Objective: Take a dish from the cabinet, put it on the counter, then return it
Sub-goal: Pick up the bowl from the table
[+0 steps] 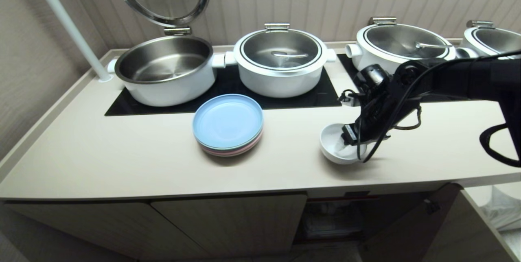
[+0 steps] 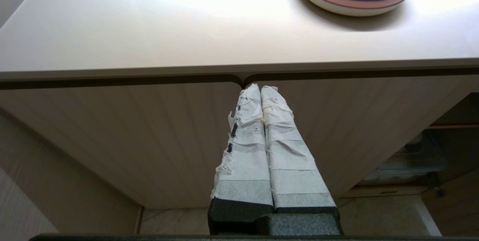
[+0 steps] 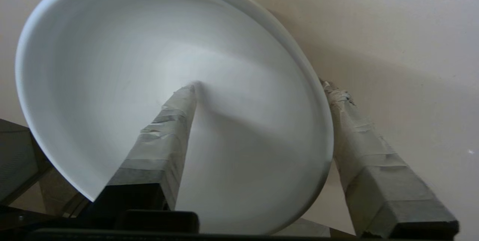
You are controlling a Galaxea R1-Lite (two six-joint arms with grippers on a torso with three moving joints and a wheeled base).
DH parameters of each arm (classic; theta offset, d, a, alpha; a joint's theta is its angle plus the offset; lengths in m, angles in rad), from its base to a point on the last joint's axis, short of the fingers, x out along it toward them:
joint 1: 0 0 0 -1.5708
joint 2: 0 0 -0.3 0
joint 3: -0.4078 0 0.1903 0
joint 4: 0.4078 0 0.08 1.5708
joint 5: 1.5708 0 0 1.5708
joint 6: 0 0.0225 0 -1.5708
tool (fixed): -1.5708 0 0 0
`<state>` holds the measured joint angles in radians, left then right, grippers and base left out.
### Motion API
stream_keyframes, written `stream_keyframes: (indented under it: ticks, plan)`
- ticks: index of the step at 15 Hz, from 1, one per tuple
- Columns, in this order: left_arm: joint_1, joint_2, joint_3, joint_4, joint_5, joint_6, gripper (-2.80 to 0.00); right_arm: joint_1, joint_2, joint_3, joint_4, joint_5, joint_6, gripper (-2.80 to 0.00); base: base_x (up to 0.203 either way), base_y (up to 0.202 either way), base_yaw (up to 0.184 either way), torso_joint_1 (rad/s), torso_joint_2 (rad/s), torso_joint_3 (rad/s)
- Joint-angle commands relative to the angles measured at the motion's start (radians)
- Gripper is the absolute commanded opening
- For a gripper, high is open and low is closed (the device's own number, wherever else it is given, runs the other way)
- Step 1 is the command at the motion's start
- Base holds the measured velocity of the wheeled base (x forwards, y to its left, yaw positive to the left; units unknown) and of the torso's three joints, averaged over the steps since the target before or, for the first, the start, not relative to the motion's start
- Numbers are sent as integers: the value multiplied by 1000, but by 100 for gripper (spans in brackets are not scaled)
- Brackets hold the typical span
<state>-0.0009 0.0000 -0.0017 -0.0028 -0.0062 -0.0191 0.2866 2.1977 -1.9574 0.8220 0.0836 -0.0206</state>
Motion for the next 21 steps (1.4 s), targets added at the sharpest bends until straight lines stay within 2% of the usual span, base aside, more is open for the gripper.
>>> stream_keyframes:
  ticks: [1,4,7,18,21]
  plan:
    - [-1,0,0,0,0,-1,-280,2,-1,0,5,1,-1,-280,0,0,0,0,0,0]
    - [1,0,0,0,2,-1,-280,5,1,0,3,-6,0,-280,0,0,0,0,0,0]
    - [-1,0,0,0,0,-1,-280,14,10,0,2,-58,23,-280,0,0,0,0,0,0]
    - [0,0,0,0,1,-1,-280,18,2,2,-9,-58,33,-280,0,0,0,0,0,0]
    - [0,0,0,0,0,-1,-280,20,1,2,-11,-58,63,-280,0,0,0,0,0,0]
